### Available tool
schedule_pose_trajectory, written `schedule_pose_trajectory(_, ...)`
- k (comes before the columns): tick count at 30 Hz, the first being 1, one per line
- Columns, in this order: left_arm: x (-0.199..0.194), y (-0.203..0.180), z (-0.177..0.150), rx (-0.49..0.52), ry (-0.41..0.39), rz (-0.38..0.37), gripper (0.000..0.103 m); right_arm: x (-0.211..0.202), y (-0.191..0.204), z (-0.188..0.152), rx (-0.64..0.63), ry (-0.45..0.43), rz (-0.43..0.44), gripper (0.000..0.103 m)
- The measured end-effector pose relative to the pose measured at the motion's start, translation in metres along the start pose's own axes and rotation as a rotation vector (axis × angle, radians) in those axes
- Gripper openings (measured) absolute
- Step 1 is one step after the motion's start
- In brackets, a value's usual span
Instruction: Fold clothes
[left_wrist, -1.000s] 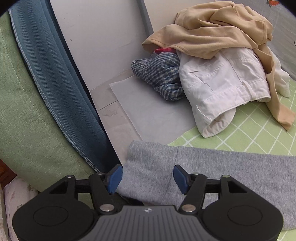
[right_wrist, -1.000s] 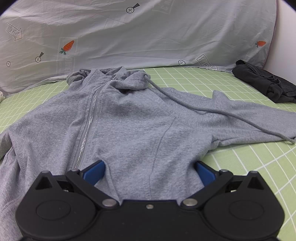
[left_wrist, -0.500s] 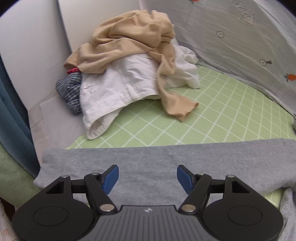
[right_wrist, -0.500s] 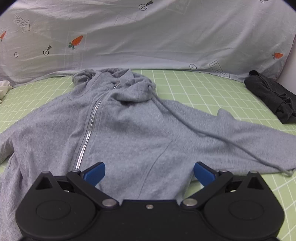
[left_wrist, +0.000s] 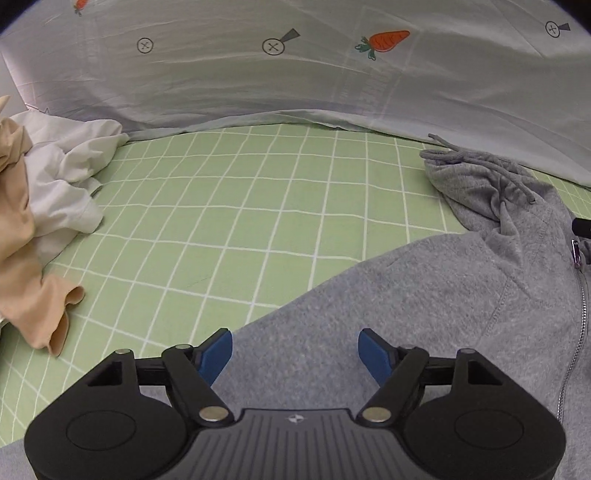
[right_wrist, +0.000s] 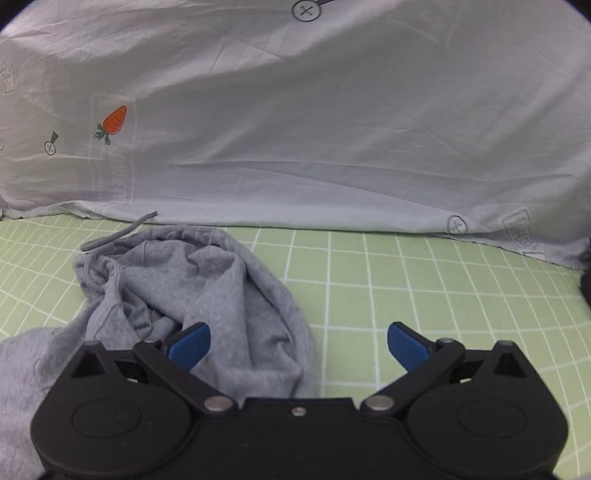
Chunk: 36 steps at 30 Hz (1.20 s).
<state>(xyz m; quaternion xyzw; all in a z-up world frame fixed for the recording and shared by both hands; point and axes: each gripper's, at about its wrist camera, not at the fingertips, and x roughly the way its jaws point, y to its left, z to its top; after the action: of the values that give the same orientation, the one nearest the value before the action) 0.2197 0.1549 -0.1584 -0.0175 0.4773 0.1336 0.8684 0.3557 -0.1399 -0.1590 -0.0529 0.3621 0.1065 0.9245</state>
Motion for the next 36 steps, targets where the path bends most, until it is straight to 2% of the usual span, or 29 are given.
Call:
schedule_pose_trajectory(2,0.013,-0.006,0.008,0.014,0.007,0.008,0.076,0.021,0.009,0.011,-0.046,0.022,0.064,0.1)
schedule_pose_trajectory(4,0.021,-0.008,0.016,0.003,-0.007,-0.007,0.079,0.039,0.017,0.021,-0.082,0.045,0.132,0.088)
schedule_pose_trajectory(5,0.023,-0.007,0.018,-0.003,-0.008,-0.014,0.079,0.045,0.02,0.023,-0.088,0.062,0.16,0.078)
schedule_pose_trajectory(6,0.026,-0.007,0.02,-0.009,-0.01,-0.021,0.08,0.05,0.021,0.026,-0.091,0.075,0.182,0.073)
schedule_pose_trajectory(8,0.029,-0.005,0.023,-0.027,-0.007,-0.029,0.081,0.056,0.018,0.034,-0.084,0.072,0.196,0.051)
schedule_pose_trajectory(9,0.029,-0.004,0.024,-0.031,-0.008,-0.029,0.081,0.058,0.016,0.038,-0.081,0.07,0.203,0.013)
schedule_pose_trajectory(11,0.03,-0.003,0.025,-0.04,-0.01,-0.029,0.081,0.063,0.013,0.046,-0.077,0.059,0.214,0.01)
schedule_pose_trajectory(13,0.032,-0.002,0.026,-0.048,-0.011,-0.029,0.081,0.068,0.007,0.059,-0.098,-0.017,0.152,0.009)
schedule_pose_trajectory(16,0.033,0.0,0.028,-0.061,-0.013,-0.03,0.08,0.077,-0.011,0.087,-0.053,-0.121,0.022,0.008)
schedule_pose_trajectory(18,0.034,0.001,0.029,-0.07,-0.014,-0.03,0.08,0.087,-0.021,0.103,-0.033,-0.149,-0.049,0.008)
schedule_pose_trajectory(21,0.035,0.003,0.029,-0.077,-0.012,-0.03,0.08,0.103,-0.026,0.107,-0.023,-0.127,-0.098,0.009)
schedule_pose_trajectory(23,0.03,0.004,0.028,-0.071,-0.012,-0.024,0.08,0.103,-0.021,0.099,-0.062,-0.093,-0.128,0.012)
schedule_pose_trajectory(24,0.025,0.005,0.027,-0.066,-0.019,-0.022,0.08,0.103,-0.019,0.096,-0.081,-0.076,-0.142,0.022)
schedule_pose_trajectory(25,0.019,0.007,0.025,-0.06,-0.027,-0.021,0.08,0.099,-0.017,0.092,-0.091,-0.069,-0.158,0.051)
schedule_pose_trajectory(26,0.013,0.008,0.024,-0.054,-0.034,-0.019,0.08,0.084,-0.018,0.088,-0.072,-0.098,-0.178,0.067)
schedule_pose_trajectory(27,0.006,0.011,0.021,-0.051,-0.04,-0.019,0.08,0.068,-0.02,0.084,-0.052,-0.124,-0.193,0.089)
schedule_pose_trajectory(28,-0.002,0.014,0.018,-0.049,-0.046,-0.019,0.08,0.048,-0.022,0.077,-0.026,-0.144,-0.196,0.093)
schedule_pose_trajectory(31,-0.03,0.027,0.001,-0.062,-0.056,-0.037,0.08,-0.015,-0.028,0.051,0.049,-0.18,-0.199,0.095)
schedule_pose_trajectory(34,-0.054,0.036,-0.025,-0.057,-0.044,-0.071,0.08,-0.082,-0.031,0.002,0.086,-0.181,-0.194,0.098)
schedule_pose_trajectory(36,-0.068,0.04,-0.046,-0.047,-0.028,-0.099,0.08,-0.116,-0.032,-0.036,0.106,-0.134,-0.185,0.098)
